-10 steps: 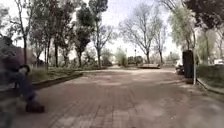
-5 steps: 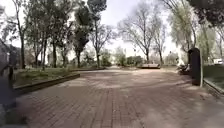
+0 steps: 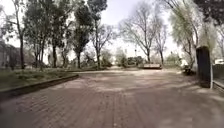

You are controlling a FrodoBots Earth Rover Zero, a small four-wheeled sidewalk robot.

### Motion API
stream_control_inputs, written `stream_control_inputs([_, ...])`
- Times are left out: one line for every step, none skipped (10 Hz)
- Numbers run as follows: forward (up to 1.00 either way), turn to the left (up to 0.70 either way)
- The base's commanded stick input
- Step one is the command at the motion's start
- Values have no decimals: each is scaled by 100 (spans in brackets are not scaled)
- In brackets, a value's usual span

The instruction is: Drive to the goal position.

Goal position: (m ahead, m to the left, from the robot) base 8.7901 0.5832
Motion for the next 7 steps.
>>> stream_control_inputs([100, 0])
stream_control_inputs([100, 0])
stream_control_inputs([100, 0])
stream_control_inputs([100, 0])
stream_control_inputs([100, 0])
stream_control_inputs([100, 0])
stream_control_inputs([100, 0])
